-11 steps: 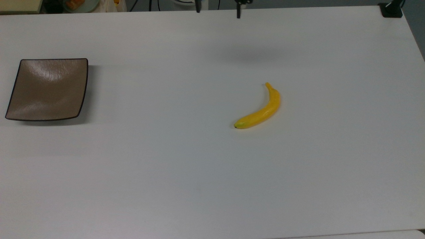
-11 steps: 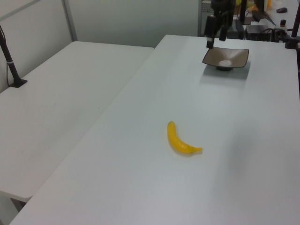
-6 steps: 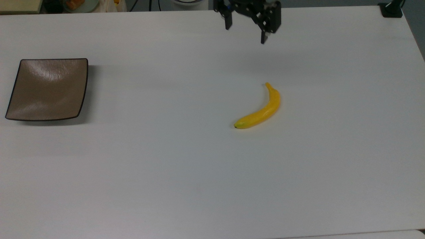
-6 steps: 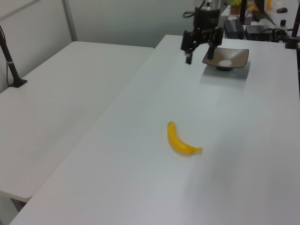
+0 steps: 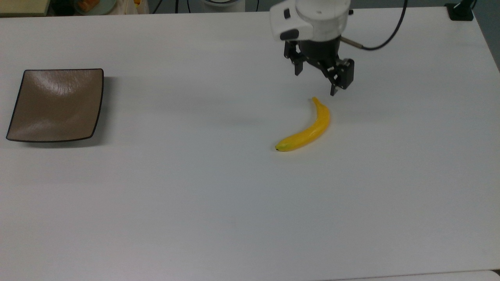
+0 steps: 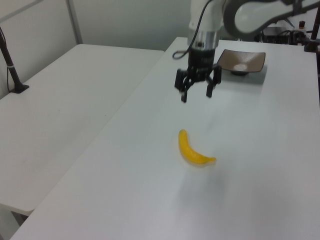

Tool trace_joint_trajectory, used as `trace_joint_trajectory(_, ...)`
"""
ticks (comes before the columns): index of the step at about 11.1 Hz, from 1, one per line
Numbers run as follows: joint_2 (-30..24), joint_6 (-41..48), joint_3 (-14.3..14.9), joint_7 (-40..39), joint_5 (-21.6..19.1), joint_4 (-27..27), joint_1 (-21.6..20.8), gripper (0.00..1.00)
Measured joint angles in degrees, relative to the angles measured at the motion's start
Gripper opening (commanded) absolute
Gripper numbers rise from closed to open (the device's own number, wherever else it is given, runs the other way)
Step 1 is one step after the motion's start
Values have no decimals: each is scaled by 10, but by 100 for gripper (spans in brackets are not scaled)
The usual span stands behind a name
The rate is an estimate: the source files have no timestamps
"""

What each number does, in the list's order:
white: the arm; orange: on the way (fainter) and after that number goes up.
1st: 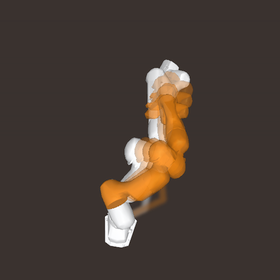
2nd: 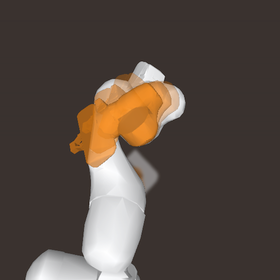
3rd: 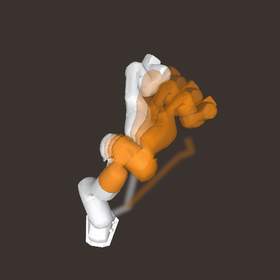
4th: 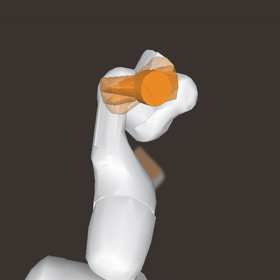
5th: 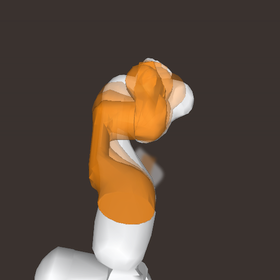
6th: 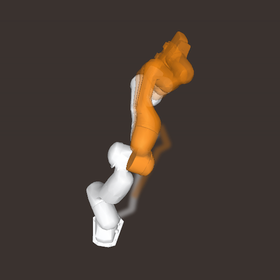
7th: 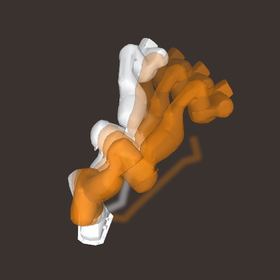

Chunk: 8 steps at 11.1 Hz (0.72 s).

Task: Bananas placed on a ceramic plate
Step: 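Move the open gripper down over the yellow banana, then close the gripper on the middle of the yellow banana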

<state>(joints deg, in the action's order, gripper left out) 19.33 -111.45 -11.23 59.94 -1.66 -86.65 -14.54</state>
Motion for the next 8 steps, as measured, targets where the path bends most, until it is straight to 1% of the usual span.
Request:
trace_joint_trajectory(4,71,-53,0,21,42,2,-21,100)
trace_joint_trajectory(8,117,-99,0,22,55,2,-25,100)
